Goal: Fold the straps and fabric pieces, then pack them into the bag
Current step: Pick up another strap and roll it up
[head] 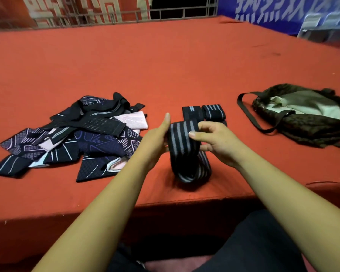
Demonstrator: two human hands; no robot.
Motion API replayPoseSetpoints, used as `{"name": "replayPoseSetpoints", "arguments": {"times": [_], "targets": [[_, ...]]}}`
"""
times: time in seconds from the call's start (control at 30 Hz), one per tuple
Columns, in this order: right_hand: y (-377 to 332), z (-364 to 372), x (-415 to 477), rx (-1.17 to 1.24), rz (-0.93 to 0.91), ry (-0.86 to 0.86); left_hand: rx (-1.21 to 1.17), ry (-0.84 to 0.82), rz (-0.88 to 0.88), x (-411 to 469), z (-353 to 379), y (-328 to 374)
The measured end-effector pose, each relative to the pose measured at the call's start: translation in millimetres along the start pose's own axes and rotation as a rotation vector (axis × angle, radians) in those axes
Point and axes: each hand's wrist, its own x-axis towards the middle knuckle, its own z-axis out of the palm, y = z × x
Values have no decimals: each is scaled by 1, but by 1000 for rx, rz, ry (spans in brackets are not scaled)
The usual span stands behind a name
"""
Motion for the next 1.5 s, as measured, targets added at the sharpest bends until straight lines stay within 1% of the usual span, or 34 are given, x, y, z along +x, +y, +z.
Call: {"name": "replayPoseSetpoints", "arguments": {"times": [0.1,0.13,0.2,0.27,0.3,0.37,0.43,0.47,0.57,0.63,0.73,0.8,0.93,1.03,1.13,1.23,1.3,1.4,1.43,1.47,1.5], "targets": [[5,0,-1,-164,42,-12,-37,122,148,4,-1,-3],[5,0,-2,-186,57,-9,-51,125,177,4,-1,-5],[3,-1,1,-111,112,17,-61,49,208,3,-3,-7],[-2,-3,7,-4,149,77,11,-25,214,-1,-2,-8],[-6,-5,11,-18,124,108,49,-50,214,-1,-2,-8],[-13,-8,17,-150,46,145,86,-50,213,-3,-1,-7],[-21,-10,22,-281,18,122,86,-19,225,-2,-1,-4],[-25,-10,24,-323,25,83,92,-2,237,-1,-2,-3],[-44,-10,28,-380,28,-34,30,-10,247,6,-6,-1],[-58,-7,36,-345,-17,-39,-25,-86,223,8,-6,1],[-85,-6,52,-223,-78,30,64,-184,191,10,3,6],[-104,-5,64,-145,-118,91,62,-264,166,12,7,8],[-124,-17,87,-41,-205,265,-166,-433,42,14,2,18],[-130,-29,99,51,-248,378,-163,-515,0,10,-1,22],[-126,-33,102,92,-288,404,-97,-505,-29,8,0,17],[-118,-28,99,90,-342,395,36,-420,6,13,-2,6],[-115,-25,97,52,-390,396,203,-356,49,15,-8,-1],[-119,-23,94,50,-457,413,557,-278,99,16,-19,-8],[-121,-23,94,65,-473,417,603,-246,86,17,-23,-10],[-123,-23,94,71,-478,422,576,-219,67,18,-27,-14],[-124,-23,94,65,-476,424,500,-193,44,18,-29,-16]]}}
